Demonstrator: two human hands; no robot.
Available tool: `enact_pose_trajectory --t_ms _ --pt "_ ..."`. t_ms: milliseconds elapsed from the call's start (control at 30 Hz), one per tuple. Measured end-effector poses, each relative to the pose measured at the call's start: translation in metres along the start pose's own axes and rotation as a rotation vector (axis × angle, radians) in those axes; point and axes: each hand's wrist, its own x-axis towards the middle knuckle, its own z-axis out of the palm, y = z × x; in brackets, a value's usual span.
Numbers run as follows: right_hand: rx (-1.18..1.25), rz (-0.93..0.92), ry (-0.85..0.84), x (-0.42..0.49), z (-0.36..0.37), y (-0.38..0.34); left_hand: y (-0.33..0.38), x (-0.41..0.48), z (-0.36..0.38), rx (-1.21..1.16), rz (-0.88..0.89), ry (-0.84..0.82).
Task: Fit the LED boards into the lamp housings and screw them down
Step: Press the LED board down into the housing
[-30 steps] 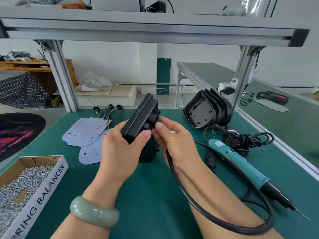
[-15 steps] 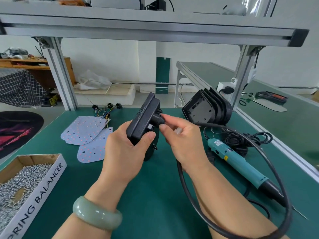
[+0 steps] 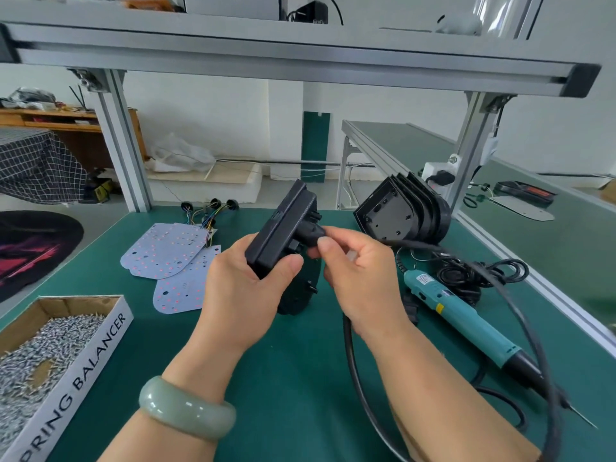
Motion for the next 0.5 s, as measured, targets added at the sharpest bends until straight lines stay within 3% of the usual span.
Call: enact_pose_trajectory --t_ms 367,500 --pt "0.217 0.077 0.017 -0.0023 0.0023 0.0 -0.0042 0.0018 -0.0009 -0.088 -0.089 -0.006" --pt "0.012 -0.055 0.029 -0.0022 0.0022 -0.0006 -0.0026 0.0018 -0.0006 -0.081 -0.093 0.004"
